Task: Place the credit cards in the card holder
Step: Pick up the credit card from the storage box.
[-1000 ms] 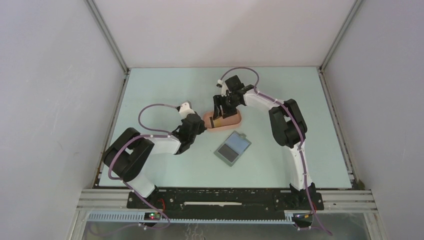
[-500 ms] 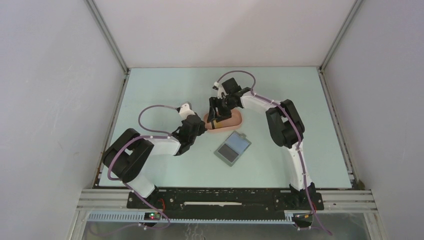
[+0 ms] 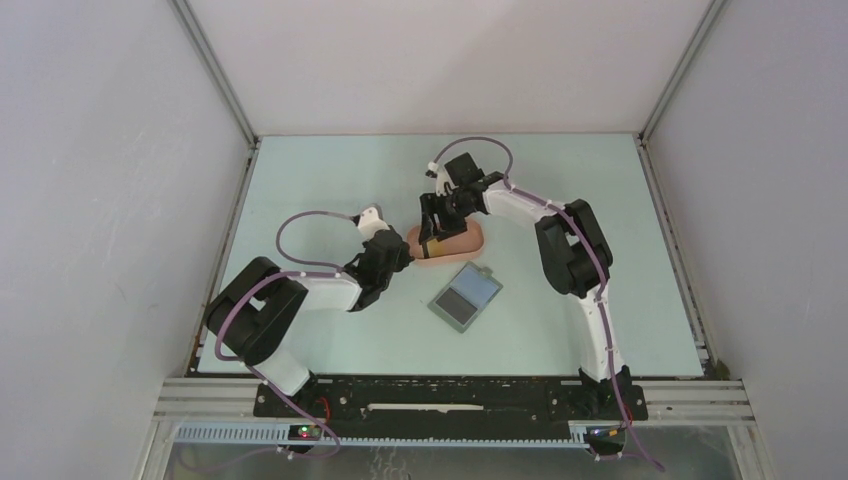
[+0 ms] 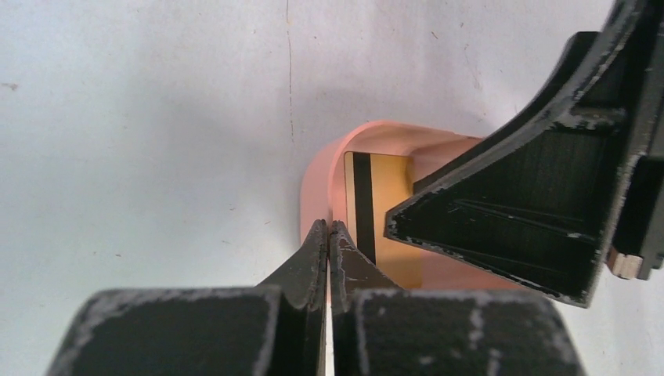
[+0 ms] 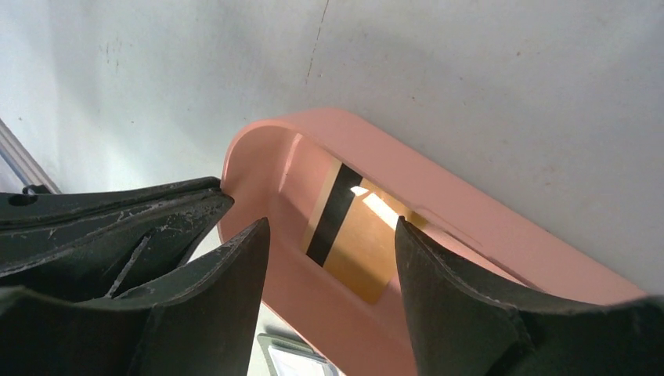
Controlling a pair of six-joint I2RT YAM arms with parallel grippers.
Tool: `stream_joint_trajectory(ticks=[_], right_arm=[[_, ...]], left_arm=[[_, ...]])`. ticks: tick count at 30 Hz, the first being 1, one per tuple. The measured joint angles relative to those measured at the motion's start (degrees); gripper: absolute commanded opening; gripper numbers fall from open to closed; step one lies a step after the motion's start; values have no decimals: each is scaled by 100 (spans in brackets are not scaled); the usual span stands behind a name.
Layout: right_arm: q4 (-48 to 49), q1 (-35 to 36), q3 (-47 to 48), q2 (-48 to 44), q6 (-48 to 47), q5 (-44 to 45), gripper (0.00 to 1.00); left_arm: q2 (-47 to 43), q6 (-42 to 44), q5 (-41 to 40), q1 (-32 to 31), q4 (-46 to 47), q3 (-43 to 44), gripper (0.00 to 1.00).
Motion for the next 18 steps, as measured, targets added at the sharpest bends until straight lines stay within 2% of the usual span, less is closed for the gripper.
stream_joint_trajectory(ticks=[8,18], right_arm=[[-85,-4,-173,-400,-181,522,68],[-57,-15,-181,-280,-162,647,68]], left_arm=[[-11,-138,-98,-2,-55,0,0],[-61,-247,-111,-20,-127,0,0]])
